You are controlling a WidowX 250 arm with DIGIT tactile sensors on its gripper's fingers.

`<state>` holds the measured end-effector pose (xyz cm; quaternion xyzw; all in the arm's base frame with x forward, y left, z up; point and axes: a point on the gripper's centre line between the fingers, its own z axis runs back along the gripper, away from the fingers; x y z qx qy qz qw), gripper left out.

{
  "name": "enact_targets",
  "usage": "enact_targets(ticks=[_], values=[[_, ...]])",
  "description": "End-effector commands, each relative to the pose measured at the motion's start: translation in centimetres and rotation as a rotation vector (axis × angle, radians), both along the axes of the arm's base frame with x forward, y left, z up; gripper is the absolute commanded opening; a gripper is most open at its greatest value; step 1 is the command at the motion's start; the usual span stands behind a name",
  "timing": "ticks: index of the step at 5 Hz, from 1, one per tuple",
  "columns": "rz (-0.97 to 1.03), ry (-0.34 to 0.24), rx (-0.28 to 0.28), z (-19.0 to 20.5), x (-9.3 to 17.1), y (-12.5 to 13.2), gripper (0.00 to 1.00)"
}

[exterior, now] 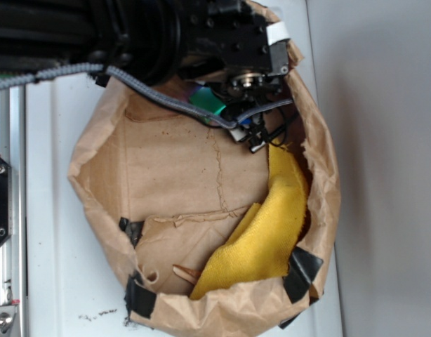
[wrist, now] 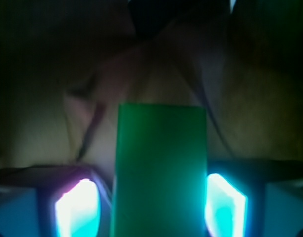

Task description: Grab the green block.

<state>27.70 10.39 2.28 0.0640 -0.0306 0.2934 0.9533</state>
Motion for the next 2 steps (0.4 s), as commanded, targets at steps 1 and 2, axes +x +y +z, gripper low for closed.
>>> enact_targets(ticks=[1,2], values=[[-0.034,-0.071,-0.026,3.4,-1.0,0.5,0.00],[-0.093,-0.124,-0.088,6.8,-2.4,-1.2,0.00]])
